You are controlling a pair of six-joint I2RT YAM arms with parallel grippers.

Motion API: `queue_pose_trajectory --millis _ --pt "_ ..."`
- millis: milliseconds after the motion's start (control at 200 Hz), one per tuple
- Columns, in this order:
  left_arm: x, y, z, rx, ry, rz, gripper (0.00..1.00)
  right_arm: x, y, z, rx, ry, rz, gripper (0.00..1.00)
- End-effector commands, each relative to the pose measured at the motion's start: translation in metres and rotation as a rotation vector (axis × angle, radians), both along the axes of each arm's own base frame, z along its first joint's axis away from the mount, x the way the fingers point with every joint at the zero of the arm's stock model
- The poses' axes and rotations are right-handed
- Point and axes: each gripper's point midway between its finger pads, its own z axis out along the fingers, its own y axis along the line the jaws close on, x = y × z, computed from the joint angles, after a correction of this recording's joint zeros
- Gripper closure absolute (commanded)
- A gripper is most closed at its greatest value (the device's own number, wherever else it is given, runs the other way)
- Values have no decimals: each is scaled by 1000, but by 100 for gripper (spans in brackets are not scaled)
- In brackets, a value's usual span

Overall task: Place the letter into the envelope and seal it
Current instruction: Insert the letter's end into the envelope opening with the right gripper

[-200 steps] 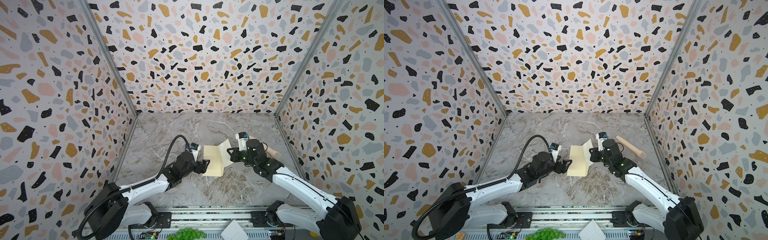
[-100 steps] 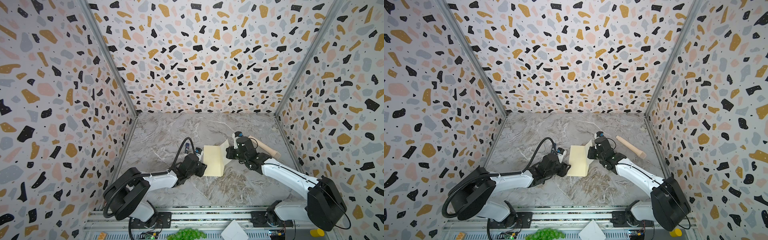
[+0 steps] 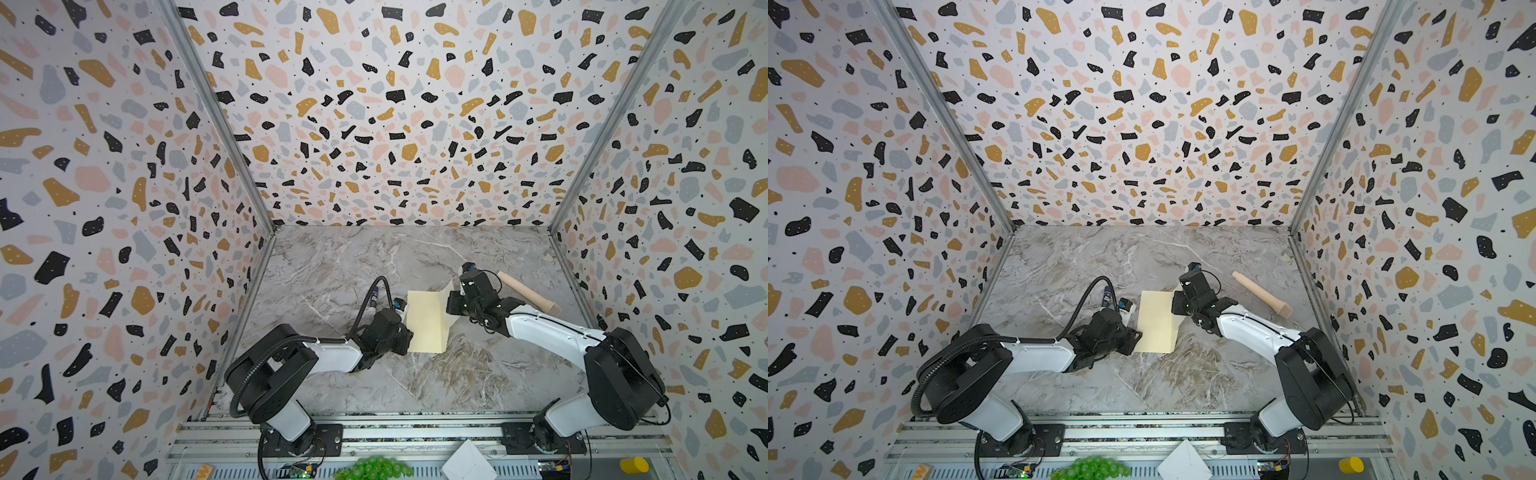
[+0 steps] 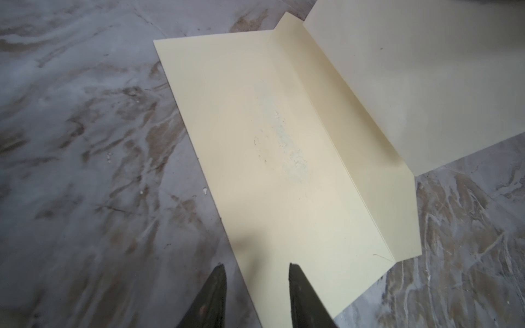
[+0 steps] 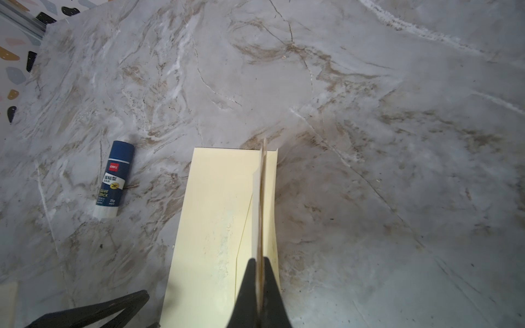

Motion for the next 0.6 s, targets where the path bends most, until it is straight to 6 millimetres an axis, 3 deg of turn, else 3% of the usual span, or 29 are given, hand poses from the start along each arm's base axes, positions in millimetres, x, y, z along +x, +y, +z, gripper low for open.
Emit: queue_pose_trajectory --millis 0,596 --pt "10 -8 11 -25 -48 4 64 8 0 8 4 -12 -21 100" --pt "11 -4 -9 13 -32 21 65 9 -8 -36 -26 73 -40 100"
